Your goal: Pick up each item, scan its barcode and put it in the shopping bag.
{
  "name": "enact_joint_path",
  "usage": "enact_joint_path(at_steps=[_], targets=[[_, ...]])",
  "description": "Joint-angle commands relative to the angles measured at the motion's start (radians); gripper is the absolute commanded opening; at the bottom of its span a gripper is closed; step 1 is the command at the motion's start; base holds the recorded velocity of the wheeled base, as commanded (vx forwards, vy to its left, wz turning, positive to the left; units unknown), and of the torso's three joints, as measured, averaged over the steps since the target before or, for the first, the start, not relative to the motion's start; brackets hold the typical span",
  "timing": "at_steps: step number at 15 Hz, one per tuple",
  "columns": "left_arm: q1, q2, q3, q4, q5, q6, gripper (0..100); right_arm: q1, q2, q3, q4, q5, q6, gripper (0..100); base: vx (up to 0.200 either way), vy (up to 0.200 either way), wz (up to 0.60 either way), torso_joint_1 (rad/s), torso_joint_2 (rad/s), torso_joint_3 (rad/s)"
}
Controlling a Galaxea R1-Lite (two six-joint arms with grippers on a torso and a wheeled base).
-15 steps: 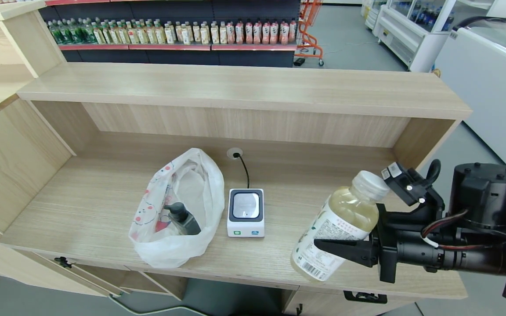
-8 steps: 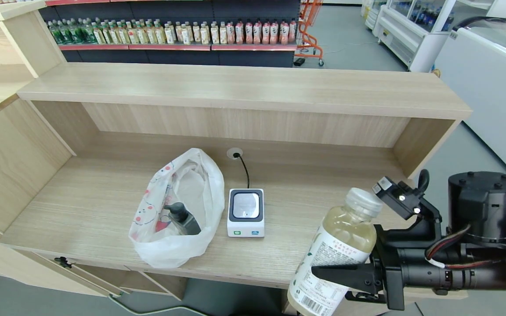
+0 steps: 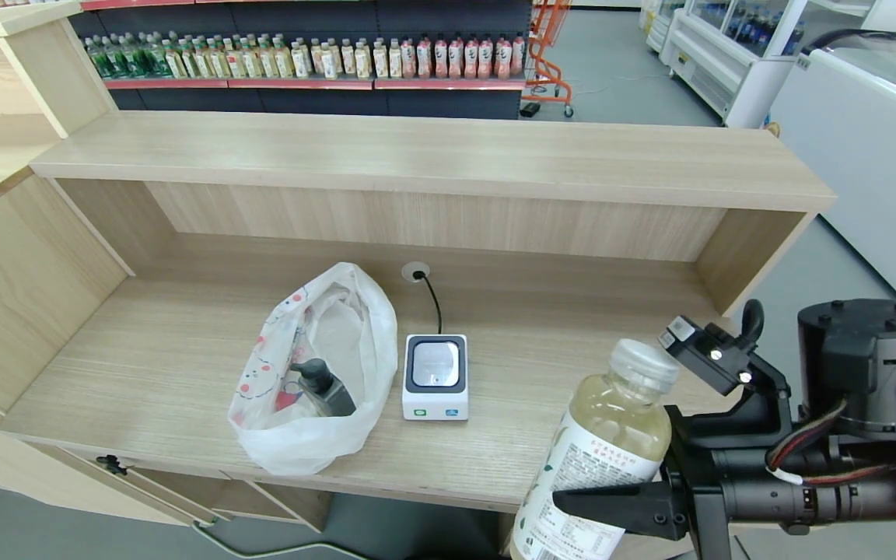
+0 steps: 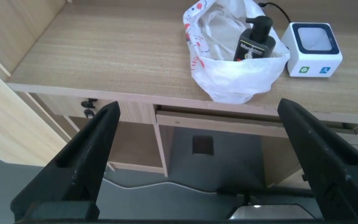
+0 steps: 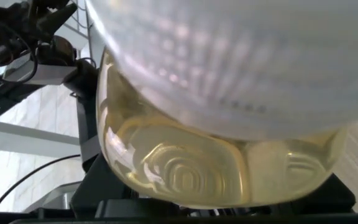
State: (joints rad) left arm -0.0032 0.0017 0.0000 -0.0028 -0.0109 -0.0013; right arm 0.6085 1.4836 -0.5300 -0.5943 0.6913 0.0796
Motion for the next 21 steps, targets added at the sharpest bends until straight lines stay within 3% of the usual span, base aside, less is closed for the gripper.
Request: enact_joint_path(at_steps=[1, 3, 8, 21], targets=[[0.0, 0.0, 0.0, 0.0, 0.0, 0.0, 100, 0.014, -0.013, -0.015, -0.002, -0.019, 0.0, 0, 0.0, 0.0, 0.0, 0.0, 0.0, 0.0], [0.0, 0.0, 0.0, 0.0, 0.0, 0.0, 100, 0.06, -0.005, -0.048, 0.004, -0.104, 0.042, 0, 0.0, 0.0, 0.0, 0.0, 0.0, 0.0], [0.0, 0.0, 0.0, 0.0, 0.0, 0.0, 100, 0.116, 0.026, -0.097, 0.004, -0.156, 0.066, 0, 0.0, 0.0, 0.0, 0.0, 0.0, 0.0], [0.0, 0.0, 0.0, 0.0, 0.0, 0.0, 100, 0.116, 0.026, -0.113, 0.01, -0.161, 0.095, 0, 0.0, 0.0, 0.0, 0.0, 0.0, 0.0]])
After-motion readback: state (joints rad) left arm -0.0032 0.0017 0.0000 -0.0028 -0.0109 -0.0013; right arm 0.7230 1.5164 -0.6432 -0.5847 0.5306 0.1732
